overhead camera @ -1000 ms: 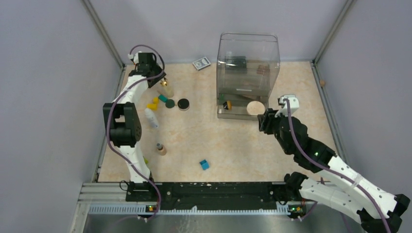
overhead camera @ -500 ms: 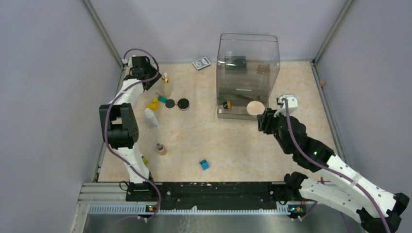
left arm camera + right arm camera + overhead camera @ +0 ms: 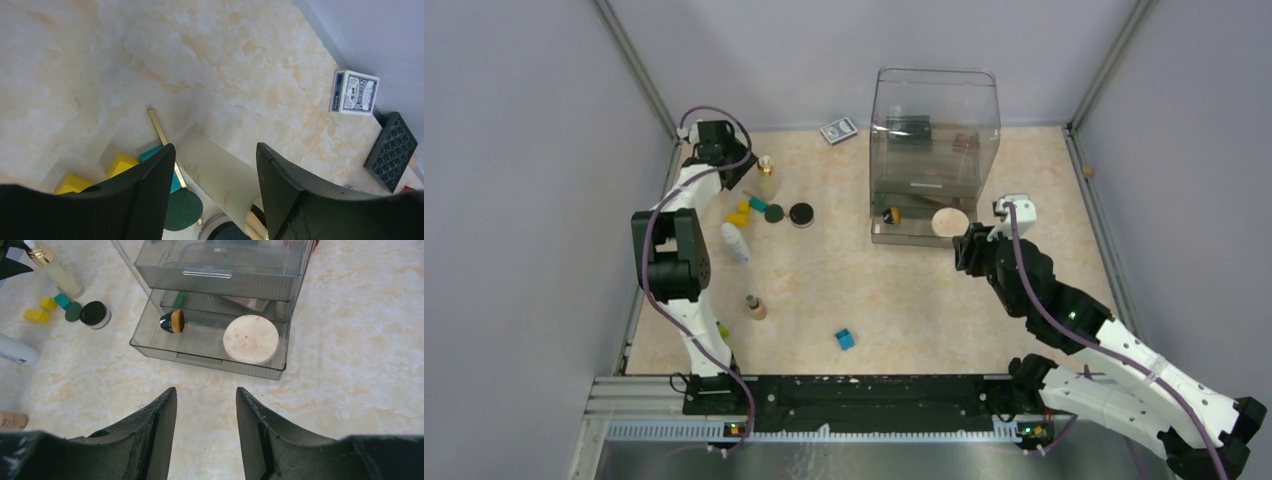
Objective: Organize the makeup
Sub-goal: Pick up the makeup from the center of the board, then place the makeup in the drawer.
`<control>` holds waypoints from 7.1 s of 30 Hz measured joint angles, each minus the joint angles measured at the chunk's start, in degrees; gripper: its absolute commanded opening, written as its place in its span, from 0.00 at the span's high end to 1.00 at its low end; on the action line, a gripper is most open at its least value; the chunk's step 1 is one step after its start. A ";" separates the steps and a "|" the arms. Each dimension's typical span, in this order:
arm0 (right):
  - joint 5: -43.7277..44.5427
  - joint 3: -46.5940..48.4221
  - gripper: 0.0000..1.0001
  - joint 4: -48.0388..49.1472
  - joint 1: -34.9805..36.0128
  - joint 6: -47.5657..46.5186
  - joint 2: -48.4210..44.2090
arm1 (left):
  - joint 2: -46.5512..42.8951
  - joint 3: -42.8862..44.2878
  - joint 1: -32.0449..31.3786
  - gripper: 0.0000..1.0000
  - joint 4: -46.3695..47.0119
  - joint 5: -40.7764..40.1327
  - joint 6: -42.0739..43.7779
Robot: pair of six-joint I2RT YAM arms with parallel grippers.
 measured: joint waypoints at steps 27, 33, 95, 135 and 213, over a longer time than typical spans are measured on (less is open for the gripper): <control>0.02 0.00 0.53 0.00 0.00 -1.14 1.18 | 11.28 5.68 2.38 0.35 -0.70 0.96 2.71; 0.02 0.00 0.53 -0.04 -0.07 -1.46 1.18 | 12.31 5.68 2.38 0.38 -2.45 0.35 2.69; 0.20 -0.92 0.53 -0.79 -0.37 -1.46 1.03 | 14.67 10.25 5.31 0.66 -14.12 -7.32 9.11; 0.22 -1.09 0.52 -0.79 -0.48 -1.49 0.83 | 6.03 4.15 3.63 1.00 -12.57 -2.16 6.38; -28.41 -2.69 1.00 21.31 -1.11 19.78 10.62 | -34.99 -16.83 -56.98 0.18 6.71 -4.35 4.92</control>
